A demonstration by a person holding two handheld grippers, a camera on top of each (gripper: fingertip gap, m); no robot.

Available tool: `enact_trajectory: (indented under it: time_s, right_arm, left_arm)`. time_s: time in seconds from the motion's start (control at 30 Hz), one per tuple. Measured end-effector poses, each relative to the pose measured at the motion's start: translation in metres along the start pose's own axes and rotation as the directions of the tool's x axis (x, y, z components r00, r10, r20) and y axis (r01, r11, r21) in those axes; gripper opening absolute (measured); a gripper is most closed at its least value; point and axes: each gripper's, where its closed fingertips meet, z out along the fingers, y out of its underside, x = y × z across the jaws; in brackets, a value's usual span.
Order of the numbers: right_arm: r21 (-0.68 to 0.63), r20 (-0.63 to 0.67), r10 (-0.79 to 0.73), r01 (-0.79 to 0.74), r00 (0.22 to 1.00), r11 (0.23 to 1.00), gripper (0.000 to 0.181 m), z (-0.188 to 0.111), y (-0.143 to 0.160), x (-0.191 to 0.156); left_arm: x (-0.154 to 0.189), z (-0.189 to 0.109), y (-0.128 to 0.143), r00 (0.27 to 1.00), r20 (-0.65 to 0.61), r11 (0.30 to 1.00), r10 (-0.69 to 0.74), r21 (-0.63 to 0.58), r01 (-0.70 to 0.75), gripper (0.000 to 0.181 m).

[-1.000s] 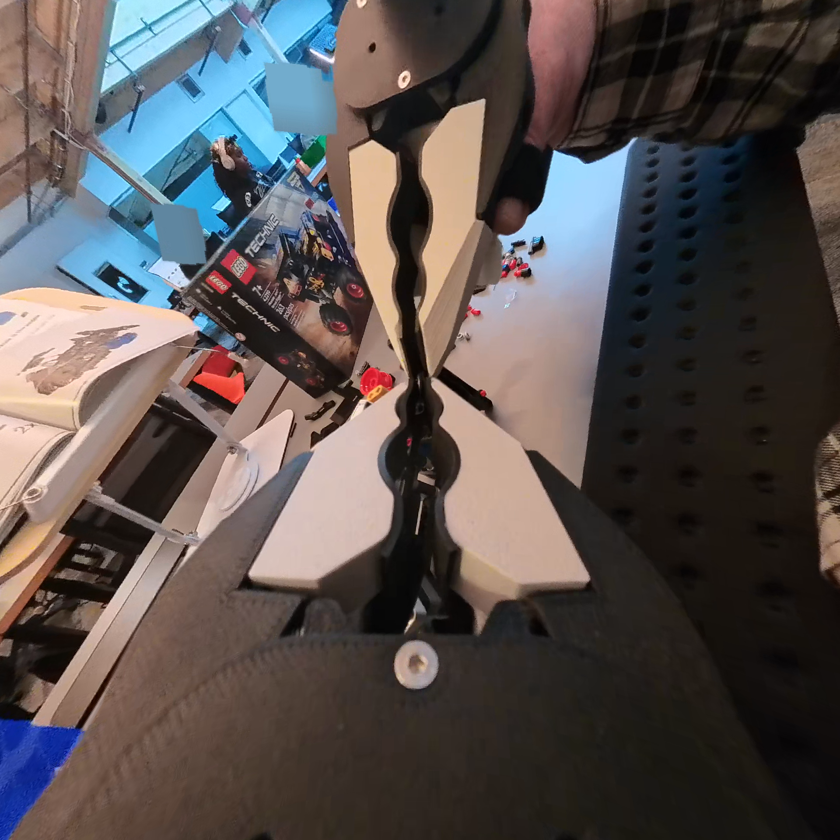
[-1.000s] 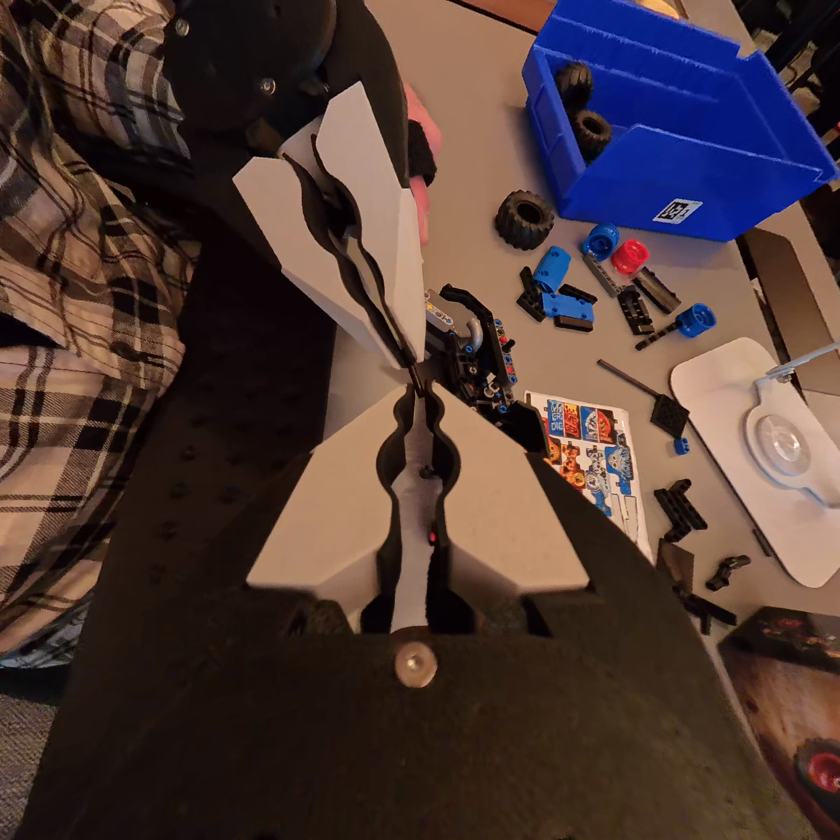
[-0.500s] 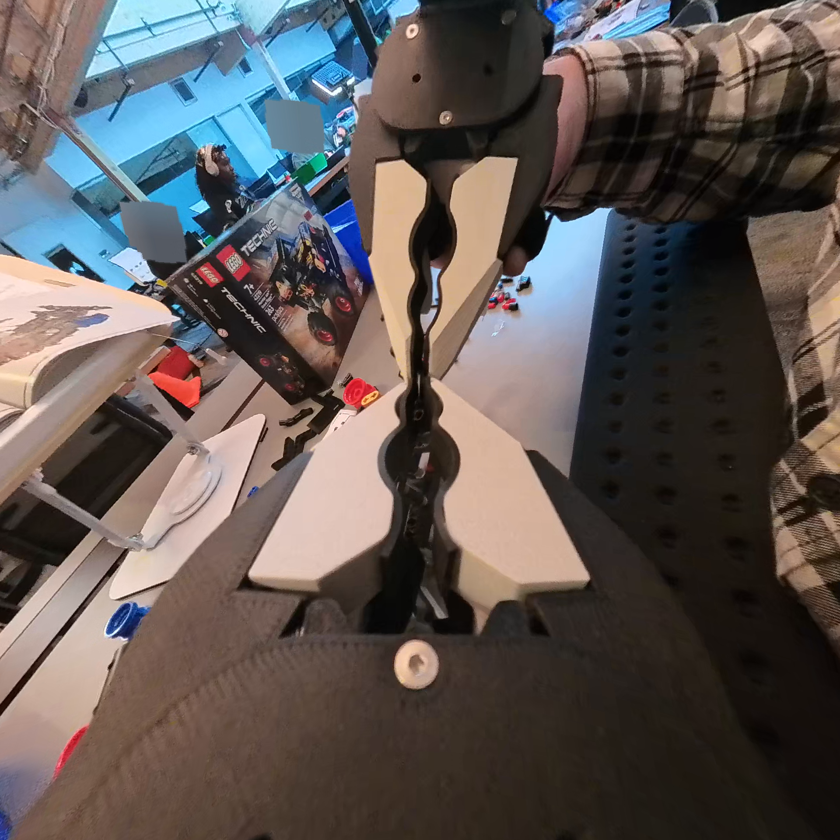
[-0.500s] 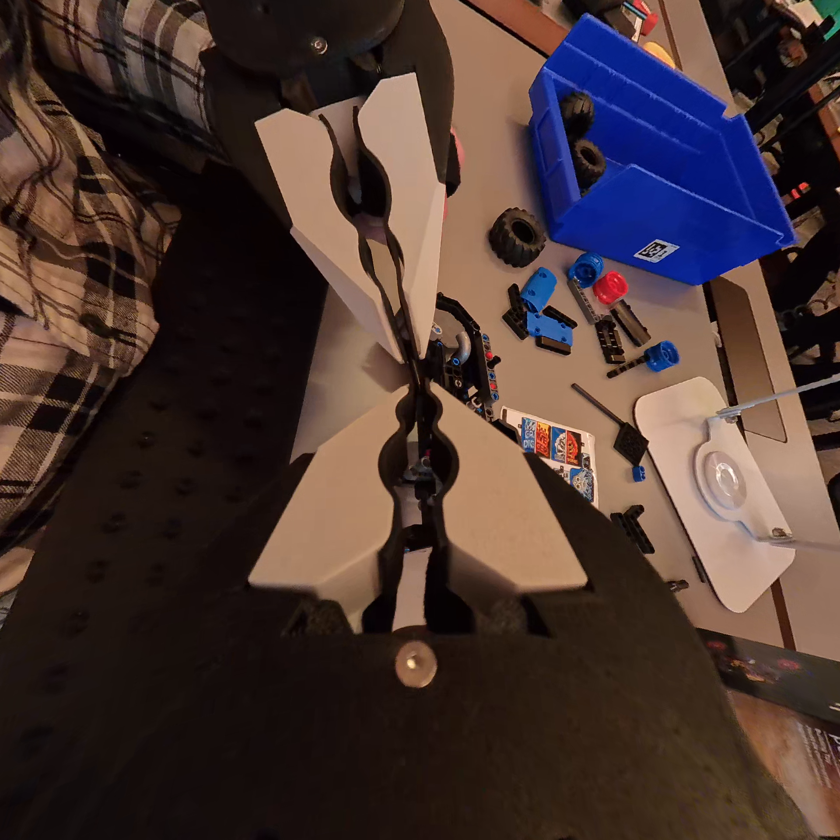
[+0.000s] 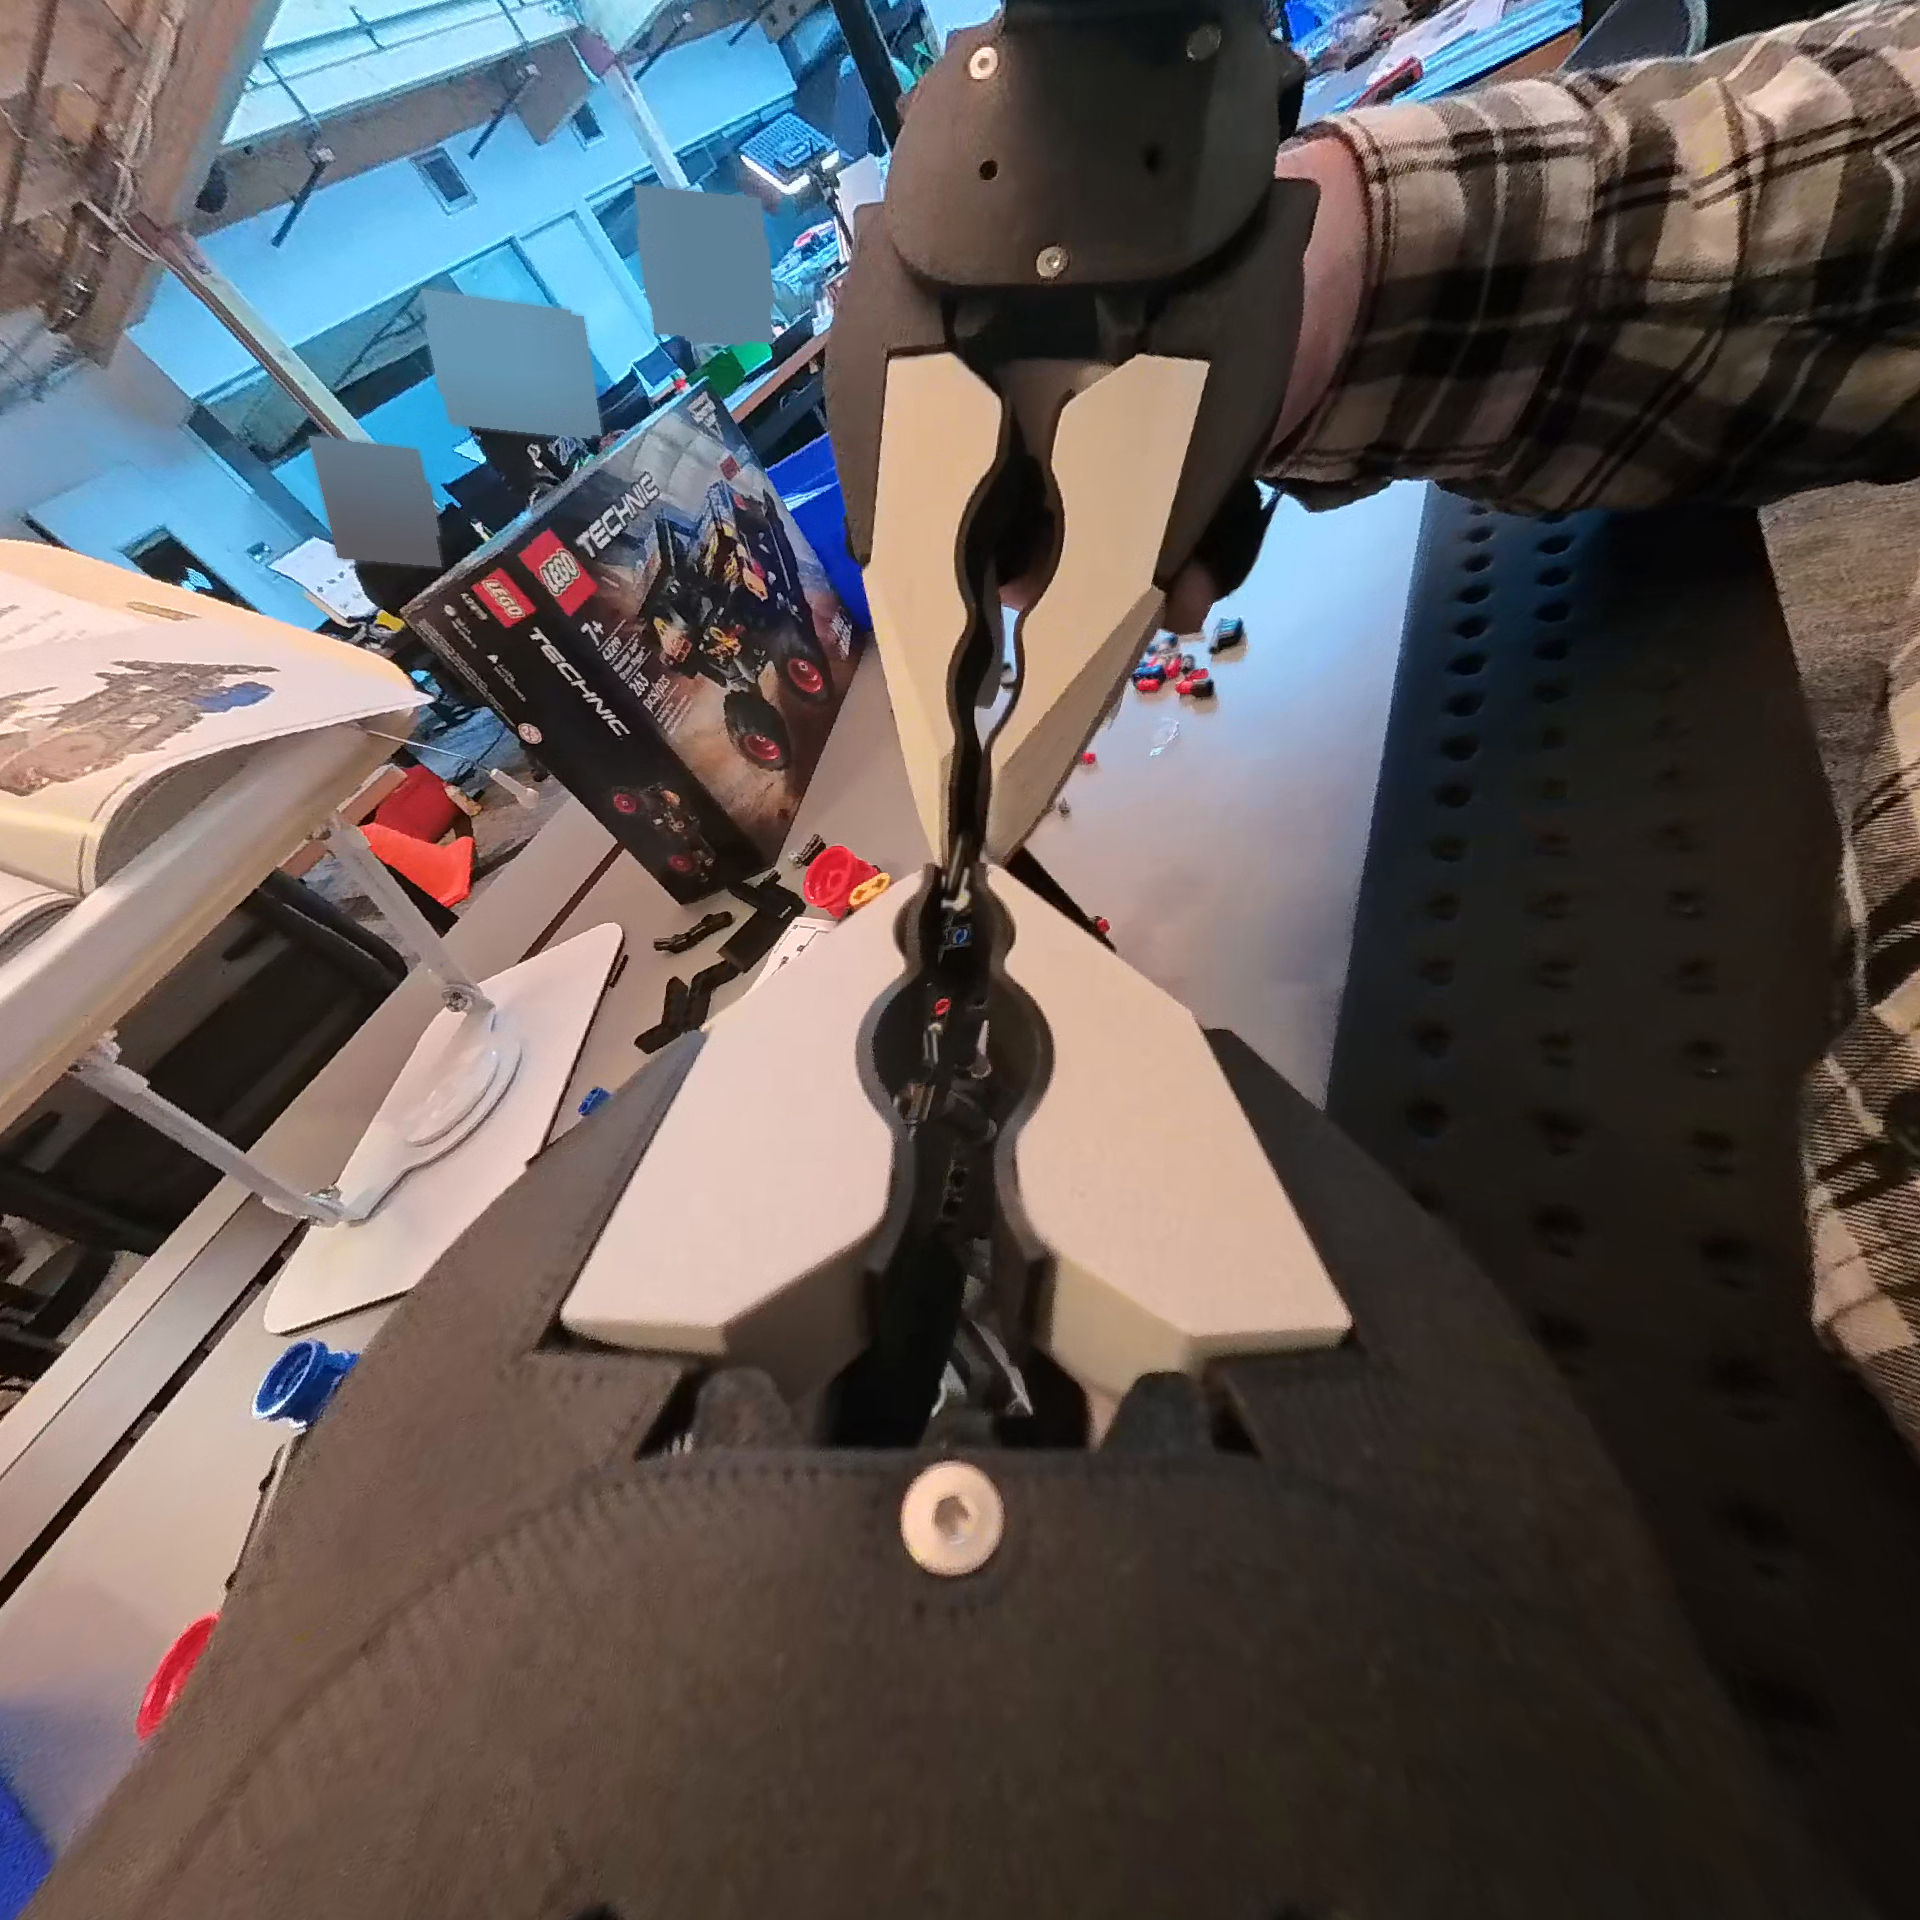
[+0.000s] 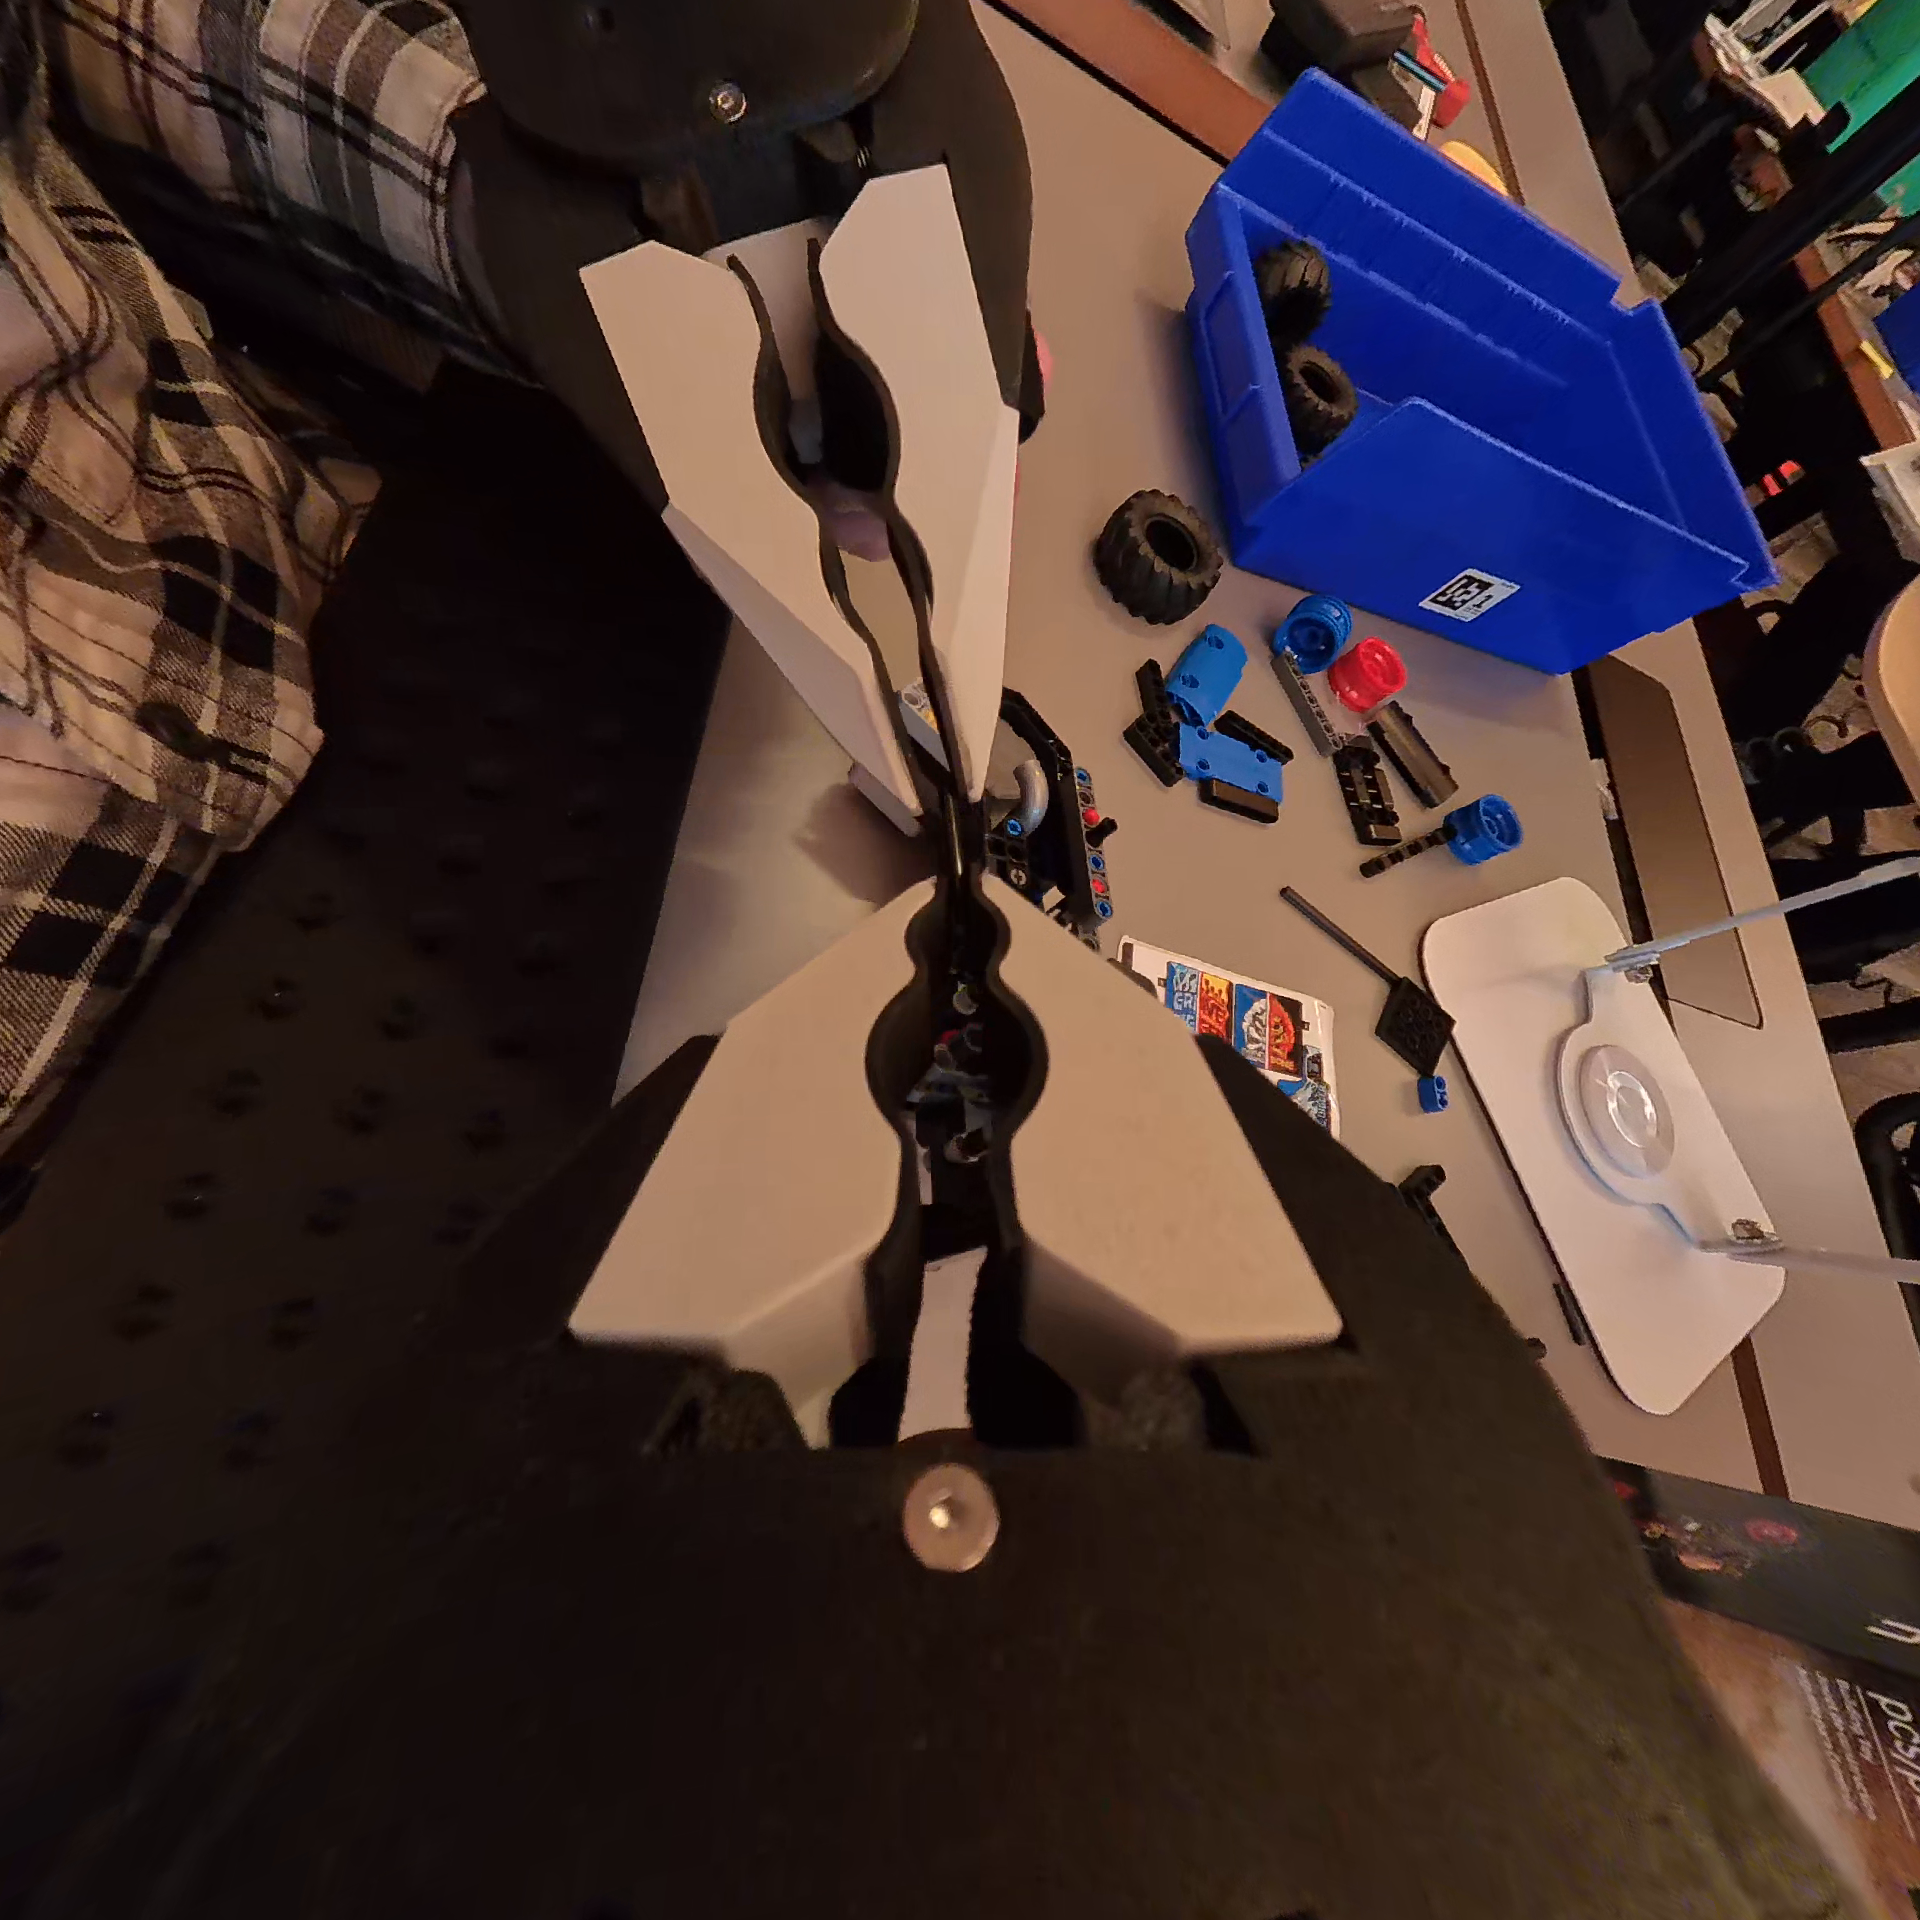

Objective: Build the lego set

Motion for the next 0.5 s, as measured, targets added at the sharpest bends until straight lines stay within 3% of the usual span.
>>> enact_trajectory:
  time_s: [0.3,0.5]
  right_arm:
    - [-0.013,-0.023,0.0,0.0,1.0,1.0,0.0,-0.002,0.005,0.012]
    - [-0.066,-0.014,0.003,-0.003,1.0,0.998,0.0,0.0,0.016,0.027]
  left_arm:
    - [-0.007,-0.001,0.005,0.999,0.036,0.999,0.013,-0.037,-0.012,0.007]
    - [-0.014,-0.003,0.024,0.997,0.073,0.989,0.039,-0.144,-0.028,0.015]
